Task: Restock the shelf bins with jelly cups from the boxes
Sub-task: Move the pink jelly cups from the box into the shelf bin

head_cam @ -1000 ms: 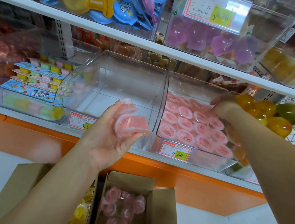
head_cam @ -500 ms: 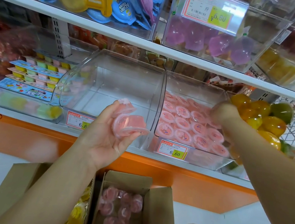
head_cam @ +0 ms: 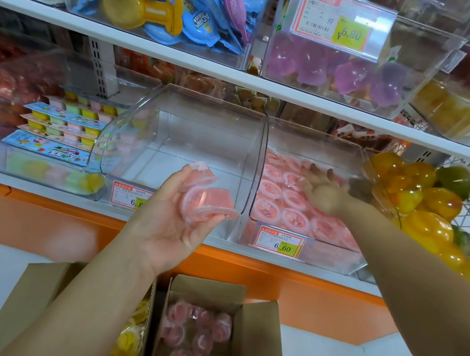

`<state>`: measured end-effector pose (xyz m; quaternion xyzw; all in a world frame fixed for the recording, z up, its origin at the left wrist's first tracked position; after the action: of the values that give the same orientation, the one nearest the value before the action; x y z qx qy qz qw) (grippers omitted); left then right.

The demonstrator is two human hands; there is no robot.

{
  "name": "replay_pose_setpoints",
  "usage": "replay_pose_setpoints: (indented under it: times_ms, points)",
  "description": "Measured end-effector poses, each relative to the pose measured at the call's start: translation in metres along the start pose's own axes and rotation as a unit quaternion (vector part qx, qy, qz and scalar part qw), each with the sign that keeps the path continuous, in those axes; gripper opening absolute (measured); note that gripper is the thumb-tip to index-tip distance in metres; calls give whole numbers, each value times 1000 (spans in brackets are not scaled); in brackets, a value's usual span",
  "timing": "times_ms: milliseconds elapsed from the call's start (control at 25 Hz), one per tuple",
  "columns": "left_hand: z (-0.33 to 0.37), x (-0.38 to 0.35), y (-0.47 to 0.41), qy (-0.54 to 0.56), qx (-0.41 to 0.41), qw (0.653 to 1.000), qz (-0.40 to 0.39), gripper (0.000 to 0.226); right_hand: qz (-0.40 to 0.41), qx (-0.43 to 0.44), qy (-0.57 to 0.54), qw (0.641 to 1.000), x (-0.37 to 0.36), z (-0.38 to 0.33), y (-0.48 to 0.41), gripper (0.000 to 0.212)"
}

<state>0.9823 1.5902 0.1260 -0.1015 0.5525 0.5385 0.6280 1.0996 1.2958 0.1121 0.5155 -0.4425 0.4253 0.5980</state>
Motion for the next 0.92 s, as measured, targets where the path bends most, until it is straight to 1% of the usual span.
replay_pose_setpoints:
  times_ms: [80,120,160,200,240,280,320,360,400,440,520,560,680,760,800,840,880,920]
  points:
    - [0,-1,0,2,1,1000,1,51,-3,-9,-36,999,3,4,7,51]
    - [-1,-3,1,4,2,1000,1,52,17,-11,-74,997,9,4,12,50]
    - [-2,-5,1,7,5,1000,-1,53,56,-15,-131,990,20,3,20,49]
    - [-3,-7,2,11,6,1000,-6,54,107,-14,-200,974,32,0,31,47]
    - [-4,-10,2,15,5,1000,-12,54,151,5,-260,954,45,-9,45,43]
    - [-6,-13,3,20,6,1000,-20,53,171,41,-310,934,55,-23,64,37]
    - [-8,-17,4,26,10,999,-29,52,155,95,-353,918,62,-42,83,31]
    - [-10,-21,5,32,15,999,-37,51,116,153,-385,903,66,-66,101,27]
    - [-12,-25,5,36,20,998,-42,51,75,208,-409,885,69,-87,116,26]
    - [-13,-28,4,41,23,998,-45,54,54,252,-438,861,72,-104,130,26]
    - [-16,-31,2,55,27,997,-45,61,56,283,-483,827,80,-119,143,27]
    - [-16,-33,0,61,28,997,-48,63,56,288,-490,821,83,-120,144,26]
    - [-16,-35,-3,60,23,997,-51,59,23,318,-484,815,78,-122,142,27]
    - [-14,-32,-8,67,13,997,-31,56,35,298,-516,803,76,-112,132,25]
    - [-11,-29,-12,69,-3,997,-16,52,59,255,-554,791,78,-100,118,21]
    - [-6,-26,-15,66,-24,998,-3,47,91,189,-582,786,80,-80,96,18]
    - [0,-23,-18,60,-46,997,7,43,131,105,-582,796,80,-56,67,18]
    - [5,-20,-20,56,-63,996,15,40,166,19,-529,832,82,-33,36,22]
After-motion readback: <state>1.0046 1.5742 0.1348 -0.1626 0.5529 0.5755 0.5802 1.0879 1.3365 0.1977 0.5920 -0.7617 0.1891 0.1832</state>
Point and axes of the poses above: each hand's wrist, its own y-axis away from the middle knuckle, its own x-axis out of the back of the hand, z = x × y, the point moved 6 cm from there along -y, towards the middle knuckle, and after that the axes turned 8 degrees about y, right-handed, at the moved point
